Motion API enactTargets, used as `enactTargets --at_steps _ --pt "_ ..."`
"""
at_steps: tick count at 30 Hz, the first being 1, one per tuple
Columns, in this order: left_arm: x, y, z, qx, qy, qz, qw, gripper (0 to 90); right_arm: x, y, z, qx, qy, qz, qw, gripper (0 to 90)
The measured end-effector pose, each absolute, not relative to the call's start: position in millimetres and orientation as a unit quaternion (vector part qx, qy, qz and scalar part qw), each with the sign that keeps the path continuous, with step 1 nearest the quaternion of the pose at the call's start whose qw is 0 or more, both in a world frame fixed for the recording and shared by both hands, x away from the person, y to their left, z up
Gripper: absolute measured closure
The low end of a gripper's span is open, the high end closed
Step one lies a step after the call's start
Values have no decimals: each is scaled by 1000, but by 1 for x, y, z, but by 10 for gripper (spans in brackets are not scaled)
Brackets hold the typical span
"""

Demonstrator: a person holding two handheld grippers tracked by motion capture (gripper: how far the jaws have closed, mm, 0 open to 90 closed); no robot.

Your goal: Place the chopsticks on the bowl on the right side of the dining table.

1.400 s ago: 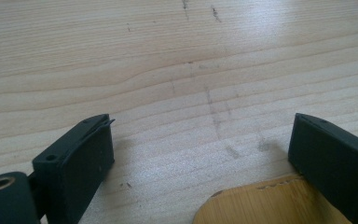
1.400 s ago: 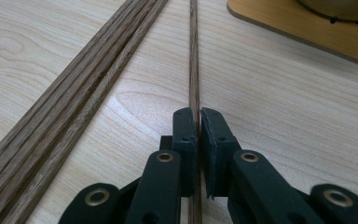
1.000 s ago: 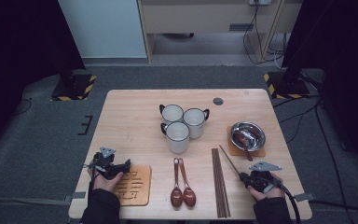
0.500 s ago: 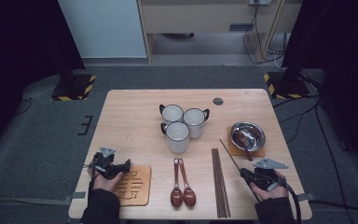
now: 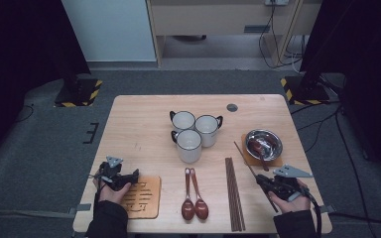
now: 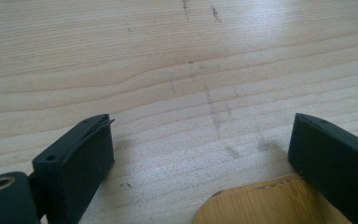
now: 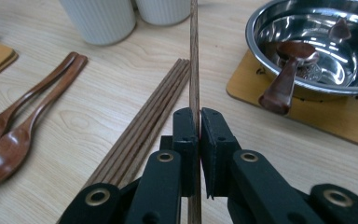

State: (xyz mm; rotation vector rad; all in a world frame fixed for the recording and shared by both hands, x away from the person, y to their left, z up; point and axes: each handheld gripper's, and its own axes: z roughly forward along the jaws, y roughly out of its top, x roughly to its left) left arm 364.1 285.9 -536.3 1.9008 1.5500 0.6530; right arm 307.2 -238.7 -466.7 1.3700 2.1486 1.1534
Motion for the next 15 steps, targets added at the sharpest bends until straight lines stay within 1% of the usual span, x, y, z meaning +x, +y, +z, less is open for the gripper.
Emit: enactTargets --at_steps 15 --pt "364 286 -536 715 583 246 297 57 306 -242 -449 476 747 429 179 853"
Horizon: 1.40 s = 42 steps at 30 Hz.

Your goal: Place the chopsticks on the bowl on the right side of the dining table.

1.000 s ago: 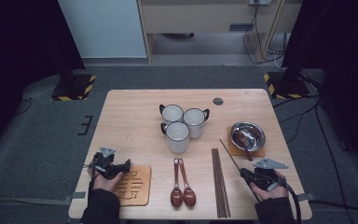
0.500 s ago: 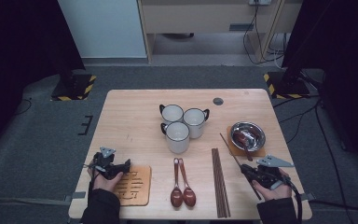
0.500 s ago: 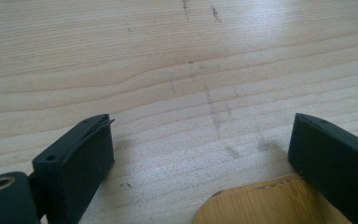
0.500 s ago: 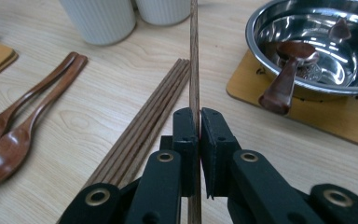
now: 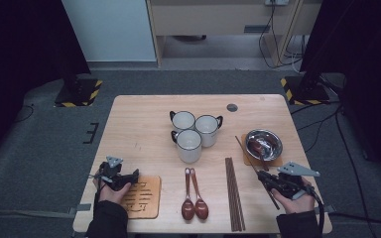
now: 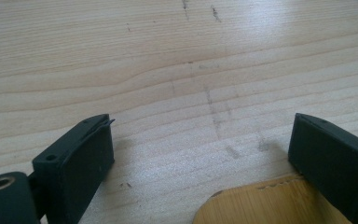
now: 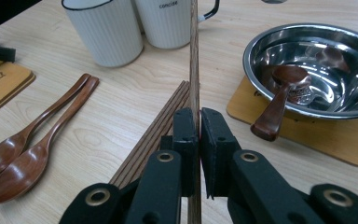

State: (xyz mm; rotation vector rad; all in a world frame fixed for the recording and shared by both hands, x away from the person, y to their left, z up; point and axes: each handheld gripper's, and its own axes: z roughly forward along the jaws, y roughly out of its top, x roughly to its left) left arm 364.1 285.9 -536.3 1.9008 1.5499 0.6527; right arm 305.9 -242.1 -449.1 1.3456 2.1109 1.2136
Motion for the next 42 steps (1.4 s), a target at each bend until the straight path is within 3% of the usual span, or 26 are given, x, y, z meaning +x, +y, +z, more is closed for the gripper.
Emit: enactTargets --at_steps 19,42 --pt "364 286 -536 715 583 245 297 57 316 -249 -422 473 727 459 196 854" --pt "364 286 -536 715 583 246 297 56 341 -279 -420 495 702 464 217 853"
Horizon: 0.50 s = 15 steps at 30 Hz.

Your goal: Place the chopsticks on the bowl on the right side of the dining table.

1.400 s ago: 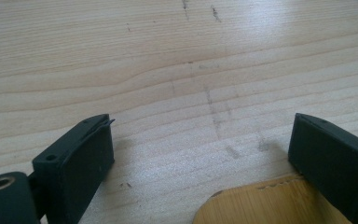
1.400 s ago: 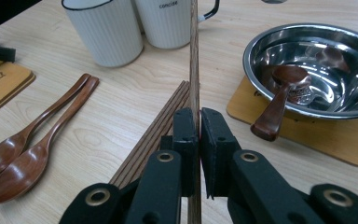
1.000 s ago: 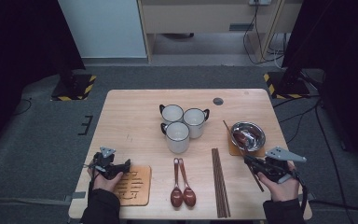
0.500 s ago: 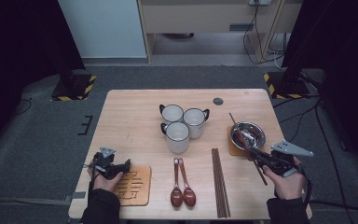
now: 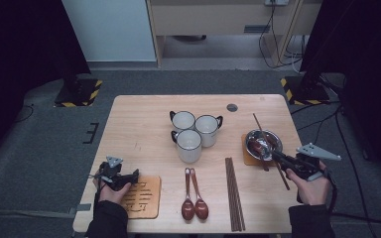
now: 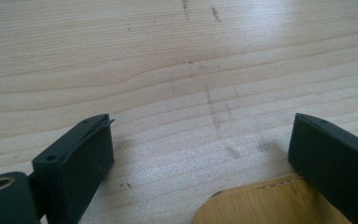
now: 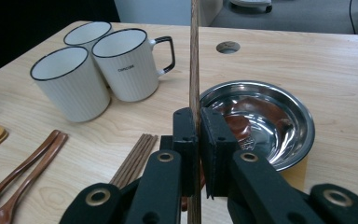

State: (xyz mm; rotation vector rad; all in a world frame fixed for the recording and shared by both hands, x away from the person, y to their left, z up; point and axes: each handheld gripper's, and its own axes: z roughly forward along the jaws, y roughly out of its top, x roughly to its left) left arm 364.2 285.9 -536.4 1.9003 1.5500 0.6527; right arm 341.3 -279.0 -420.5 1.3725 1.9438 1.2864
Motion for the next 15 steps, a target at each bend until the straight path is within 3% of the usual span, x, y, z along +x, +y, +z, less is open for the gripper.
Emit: enactTargets --at_steps 15 --pt "364 286 -536 715 583 245 297 56 367 -289 -424 504 693 465 222 854"
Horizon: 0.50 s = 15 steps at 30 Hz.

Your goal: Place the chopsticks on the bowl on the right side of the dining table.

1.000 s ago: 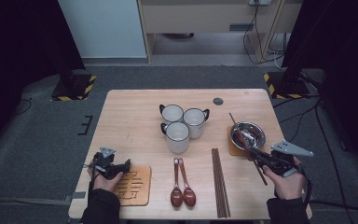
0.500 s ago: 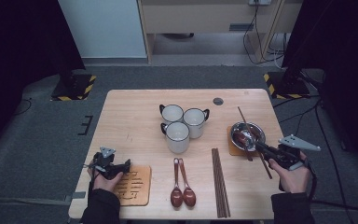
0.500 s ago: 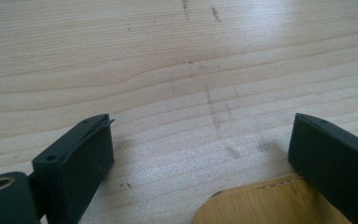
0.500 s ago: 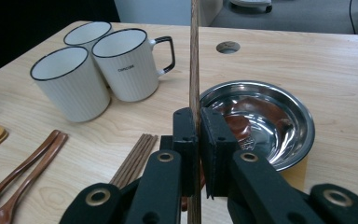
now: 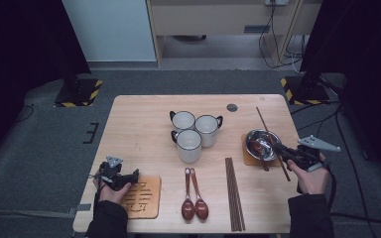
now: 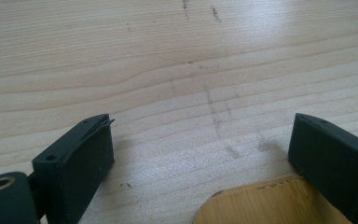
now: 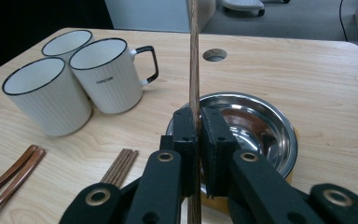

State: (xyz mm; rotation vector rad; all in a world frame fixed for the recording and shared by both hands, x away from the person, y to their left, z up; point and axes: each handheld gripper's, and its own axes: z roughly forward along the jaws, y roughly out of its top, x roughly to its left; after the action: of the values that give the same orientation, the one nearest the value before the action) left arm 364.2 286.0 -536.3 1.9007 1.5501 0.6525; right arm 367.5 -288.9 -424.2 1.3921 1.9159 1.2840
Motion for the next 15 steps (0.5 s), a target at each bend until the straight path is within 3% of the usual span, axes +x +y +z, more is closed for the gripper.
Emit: enactTargets --at_steps 15 --pt "364 286 -536 715 583 246 297 56 395 -294 -429 507 689 466 225 853"
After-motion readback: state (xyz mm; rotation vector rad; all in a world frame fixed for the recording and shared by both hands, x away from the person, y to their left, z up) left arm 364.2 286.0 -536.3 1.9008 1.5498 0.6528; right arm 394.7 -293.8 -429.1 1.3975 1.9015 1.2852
